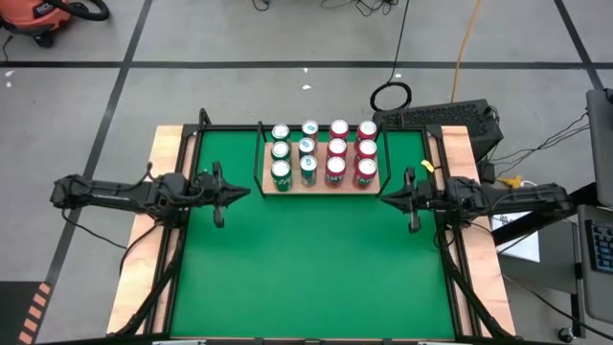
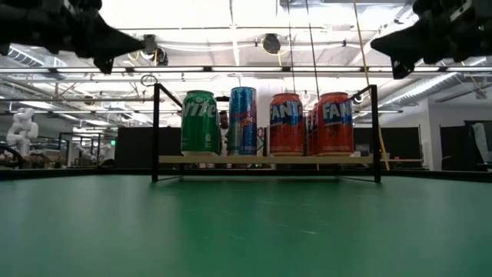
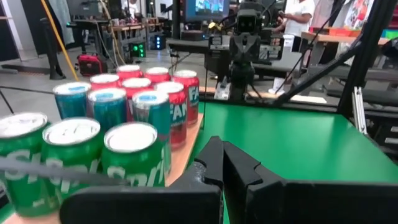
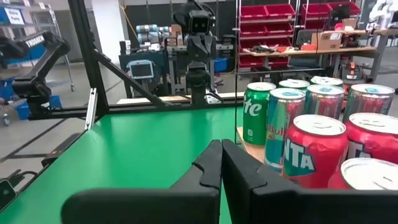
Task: Place canned beverage on shelf
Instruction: Return to Home Position
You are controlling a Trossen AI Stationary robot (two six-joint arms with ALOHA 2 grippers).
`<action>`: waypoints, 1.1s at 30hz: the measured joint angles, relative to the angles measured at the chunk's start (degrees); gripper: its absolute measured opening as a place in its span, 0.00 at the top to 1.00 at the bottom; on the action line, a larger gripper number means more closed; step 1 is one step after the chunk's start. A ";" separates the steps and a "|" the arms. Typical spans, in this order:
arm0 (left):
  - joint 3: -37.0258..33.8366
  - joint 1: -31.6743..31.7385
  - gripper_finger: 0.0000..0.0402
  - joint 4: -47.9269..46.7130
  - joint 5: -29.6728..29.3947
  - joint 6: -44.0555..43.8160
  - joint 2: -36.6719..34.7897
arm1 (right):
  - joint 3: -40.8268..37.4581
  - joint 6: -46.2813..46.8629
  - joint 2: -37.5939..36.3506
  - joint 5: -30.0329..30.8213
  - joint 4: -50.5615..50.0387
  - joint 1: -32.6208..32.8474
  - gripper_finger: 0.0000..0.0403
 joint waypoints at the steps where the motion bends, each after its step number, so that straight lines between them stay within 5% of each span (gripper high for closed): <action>1: -0.78 0.00 1.00 0.12 -0.01 0.01 -0.33 | -0.90 0.05 -0.39 -0.02 0.73 0.00 1.00; 21: -12.97 0.00 1.00 8.05 0.63 -0.09 -8.87 | -8.67 1.31 -4.63 -0.38 1.59 0.00 1.00; 33: -13.30 0.00 1.00 2.40 0.63 0.36 -14.75 | -11.69 3.21 -10.27 -1.16 1.60 0.00 1.00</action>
